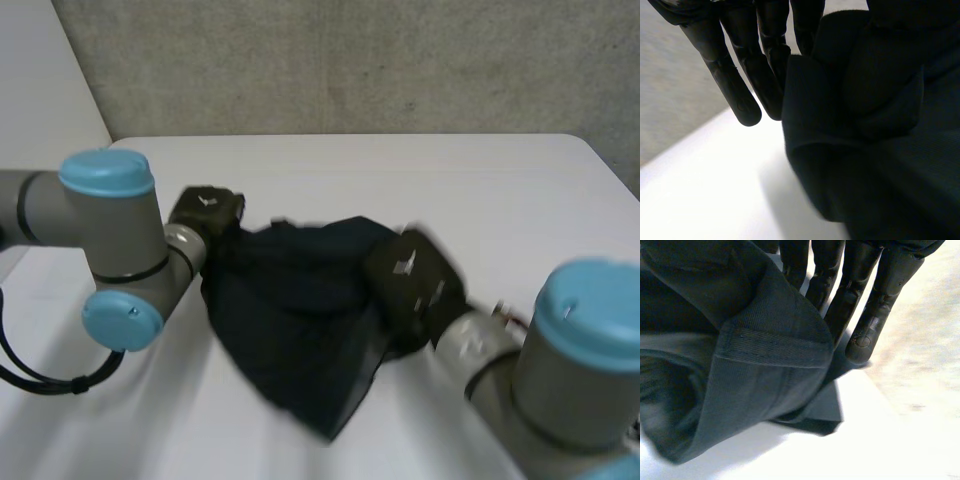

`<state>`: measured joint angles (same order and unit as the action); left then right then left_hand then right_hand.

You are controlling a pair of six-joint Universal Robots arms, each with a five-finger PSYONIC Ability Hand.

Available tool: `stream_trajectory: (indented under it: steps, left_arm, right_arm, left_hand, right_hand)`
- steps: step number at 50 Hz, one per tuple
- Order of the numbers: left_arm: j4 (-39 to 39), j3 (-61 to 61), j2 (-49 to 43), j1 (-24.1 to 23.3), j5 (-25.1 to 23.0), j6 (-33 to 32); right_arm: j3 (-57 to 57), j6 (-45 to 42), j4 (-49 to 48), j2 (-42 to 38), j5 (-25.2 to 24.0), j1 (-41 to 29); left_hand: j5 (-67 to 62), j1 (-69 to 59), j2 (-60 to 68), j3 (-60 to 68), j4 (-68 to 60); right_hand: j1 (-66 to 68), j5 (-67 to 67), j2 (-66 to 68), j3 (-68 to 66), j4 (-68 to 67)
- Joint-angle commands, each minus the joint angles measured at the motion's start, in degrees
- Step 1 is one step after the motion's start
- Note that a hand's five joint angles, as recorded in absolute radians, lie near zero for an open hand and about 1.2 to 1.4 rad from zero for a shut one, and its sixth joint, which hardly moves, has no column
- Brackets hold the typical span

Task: Fold the shorts.

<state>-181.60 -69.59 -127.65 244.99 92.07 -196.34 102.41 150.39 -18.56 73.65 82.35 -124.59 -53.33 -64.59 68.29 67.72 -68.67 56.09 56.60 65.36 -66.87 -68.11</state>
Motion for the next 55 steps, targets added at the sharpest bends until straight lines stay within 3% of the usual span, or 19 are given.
stream_trajectory:
  steps: [1, 9, 16, 17, 18, 21, 23, 31, 36, 40, 41, 45, 51, 55]
  left_arm:
    - [-2.44, -0.72, 9.51, -2.5, 10.49, 4.38]
    - [-1.22, -9.85, 18.04, -6.63, 12.08, 13.43]
    - [0.63, -17.16, 18.32, -10.76, 16.03, 24.15]
    - [0.8, -17.51, 17.88, -10.85, 16.64, 25.29]
    - [1.5, -17.77, 16.74, -11.11, 17.69, 26.7]
    - [3.78, -17.6, 14.02, -11.29, 18.66, 27.94]
    - [4.67, -17.34, 13.48, -11.29, 18.84, 27.94]
    - [4.85, -16.55, 21.2, -8.31, 18.14, 27.41]
    - [3.88, -16.63, 27.09, -5.93, 15.51, 23.91]
    - [3.27, -17.77, 30.09, -6.1, 8.4, 16.53]
    - [3.27, -18.73, 30.79, -6.19, 5.25, 12.95]
    - [3.18, -22.68, 31.41, -6.37, 0.05, 4.41]
    - [3.09, -27.96, 29.92, -5.93, -0.49, -2.2]
    - [0.29, -31.83, 25.97, -5.4, -0.76, -3.87]
  right_arm:
    - [-16.33, -1.68, -1.48, -1.82, -0.25, 6.9]
    - [-32.07, -1.77, 0.01, -12.54, -6.22, 9.8]
    - [-36.4, -3.0, 0.28, -20.46, -12.47, 10.68]
    - [-36.14, -3.87, 0.28, -21.52, -14.57, 11.12]
    - [-35.88, -4.4, 0.45, -21.96, -15.46, 11.3]
    - [-33.86, -6.42, 0.98, -21.88, -16.52, 12.35]
    - [-32.63, -6.95, 1.94, -21.0, -15.91, 13.32]
    - [-28.84, -3.62, 12.13, -8.0, -9.85, 15.34]
    - [-28.4, 1.47, 19.51, -1.76, -8.7, 16.49]
    - [-26.13, 2.01, 28.9, 3.95, -10.27, 16.49]
    - [-25.42, 1.49, 30.32, 4.57, -10.8, 16.4]
    - [-20.68, -2.81, 35.51, 6.86, -15.54, 16.14]
    - [-12.86, -9.76, 37.37, 6.69, -17.13, 15.78]
    - [-7.85, -14.5, 33.09, 4.33, -17.22, 15.96]
  left_hand:
    - [-16.67, -15.41, 11.71, 12.28, -11.33]
    - [-16.52, -15.26, 11.56, 12.13, -11.19]
    - [13.39, 14.65, -18.35, -17.78, 18.73]
    - [17.58, 18.84, -22.54, -21.97, 22.92]
    - [27.95, 29.21, -32.91, -32.34, 33.28]
    - [43.64, 44.9, -48.6, -48.03, 48.97]
    - [47.88, 49.15, -52.85, -52.28, 53.22]
    - [51.6, 52.86, -56.56, -56.0, 56.94]
    - [51.27, 52.53, -56.23, -55.66, 56.6]
    - [49.76, 51.02, -54.72, -54.15, 55.09]
    - [49.25, 50.51, -54.21, -53.65, 54.59]
    - [48.58, 49.84, -53.54, -52.97, 53.92]
    - [41.86, 43.12, -46.82, -46.25, 47.19]
    - [31.77, 33.03, -36.73, -36.16, 37.11]
  right_hand:
    - [23.91, 13.4, 14.64, -13.13, -11.89]
    - [23.91, 13.4, 14.64, -13.13, -11.89]
    - [23.91, 13.4, 14.64, -13.13, -11.89]
    - [16.81, 6.3, 7.54, -6.03, -4.79]
    - [3.91, -6.59, -5.36, 6.87, 8.11]
    - [-39.63, -50.14, -48.9, 50.41, 51.65]
    - [-46.09, -56.6, -55.36, 56.87, 58.11]
    - [-46.09, -56.6, -55.36, 56.87, 58.11]
    - [-46.09, -56.6, -55.36, 56.87, 58.11]
    - [-45.2, -55.71, -54.47, 55.98, 57.23]
    - [-42.67, -53.18, -51.94, 53.45, 54.69]
    - [-32.74, -43.25, -42.01, 43.52, 44.76]
    - [-25.15, -35.66, -34.42, 35.93, 37.17]
    - [-25.48, -35.99, -34.75, 36.26, 37.5]
